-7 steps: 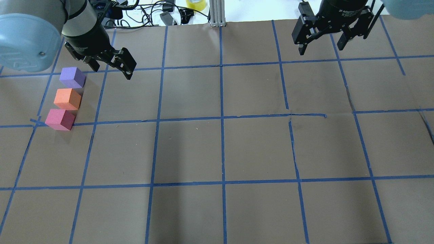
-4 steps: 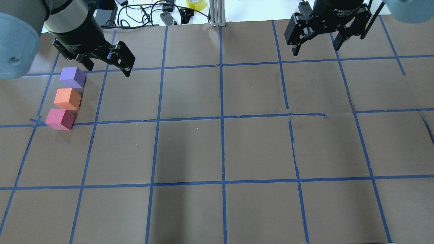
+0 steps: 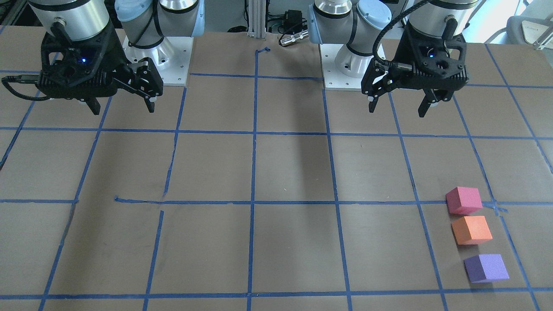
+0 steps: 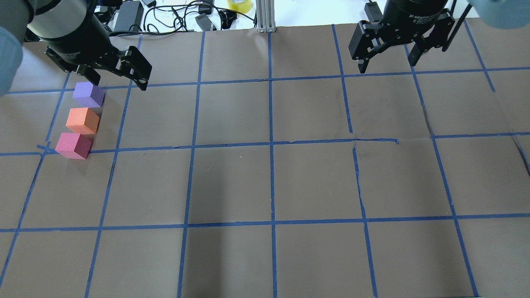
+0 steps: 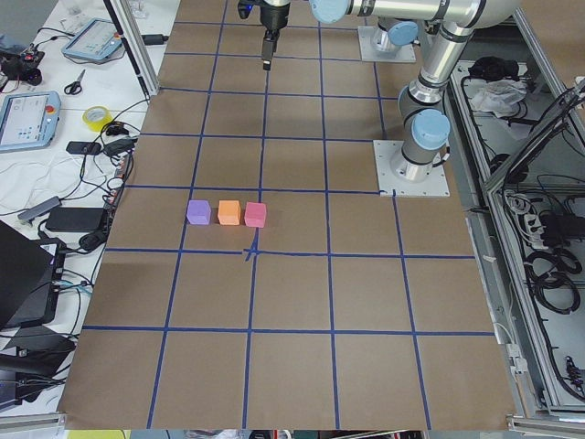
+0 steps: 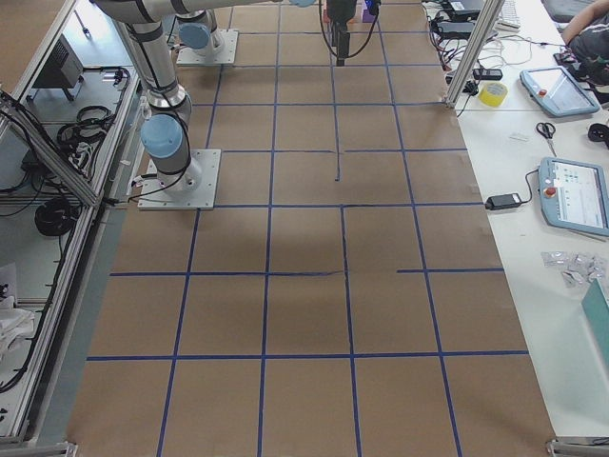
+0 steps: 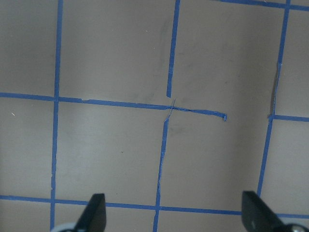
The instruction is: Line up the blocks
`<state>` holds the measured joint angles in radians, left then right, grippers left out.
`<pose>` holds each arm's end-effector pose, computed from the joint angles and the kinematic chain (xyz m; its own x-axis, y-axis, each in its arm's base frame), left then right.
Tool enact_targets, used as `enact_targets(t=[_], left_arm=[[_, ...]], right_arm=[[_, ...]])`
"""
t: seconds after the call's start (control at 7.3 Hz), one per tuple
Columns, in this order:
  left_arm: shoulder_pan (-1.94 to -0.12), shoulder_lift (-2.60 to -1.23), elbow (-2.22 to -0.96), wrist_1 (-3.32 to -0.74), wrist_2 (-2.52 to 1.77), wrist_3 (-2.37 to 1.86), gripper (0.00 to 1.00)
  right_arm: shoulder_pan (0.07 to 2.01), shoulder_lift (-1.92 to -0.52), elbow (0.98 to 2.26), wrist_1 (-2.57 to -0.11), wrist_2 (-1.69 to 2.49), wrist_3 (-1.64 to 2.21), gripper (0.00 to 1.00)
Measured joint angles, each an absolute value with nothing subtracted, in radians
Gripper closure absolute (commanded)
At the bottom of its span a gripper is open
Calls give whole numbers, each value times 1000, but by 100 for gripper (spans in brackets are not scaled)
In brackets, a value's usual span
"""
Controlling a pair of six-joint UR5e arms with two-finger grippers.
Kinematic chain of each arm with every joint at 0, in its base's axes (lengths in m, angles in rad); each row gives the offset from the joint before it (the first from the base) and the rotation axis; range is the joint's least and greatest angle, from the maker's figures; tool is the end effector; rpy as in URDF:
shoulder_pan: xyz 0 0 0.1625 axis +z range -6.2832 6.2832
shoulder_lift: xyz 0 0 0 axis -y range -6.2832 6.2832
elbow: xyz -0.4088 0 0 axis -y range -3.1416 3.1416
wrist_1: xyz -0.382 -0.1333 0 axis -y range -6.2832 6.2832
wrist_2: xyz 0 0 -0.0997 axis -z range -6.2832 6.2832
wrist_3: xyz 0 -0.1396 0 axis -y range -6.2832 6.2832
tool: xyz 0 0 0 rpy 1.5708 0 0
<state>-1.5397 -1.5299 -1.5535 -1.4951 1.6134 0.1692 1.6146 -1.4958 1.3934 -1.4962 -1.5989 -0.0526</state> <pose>-0.1123 -0.4858 0.4683 -0.9894 0.1306 -0.0641 0.1378 0.9826 -0.1245 0.1518 -0.5080 0.4725 -0.9950 -0.0954 0.0295 -0.0962 0.9950 -0.0263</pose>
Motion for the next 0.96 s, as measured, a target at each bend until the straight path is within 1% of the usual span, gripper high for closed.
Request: enact_targets(t=[0.96], left_arm=[[-1522,-1522,-1562,-1496,1612,169,0]], right_arm=[[1612,-1491,1394,-1511,-1600,-57,0]])
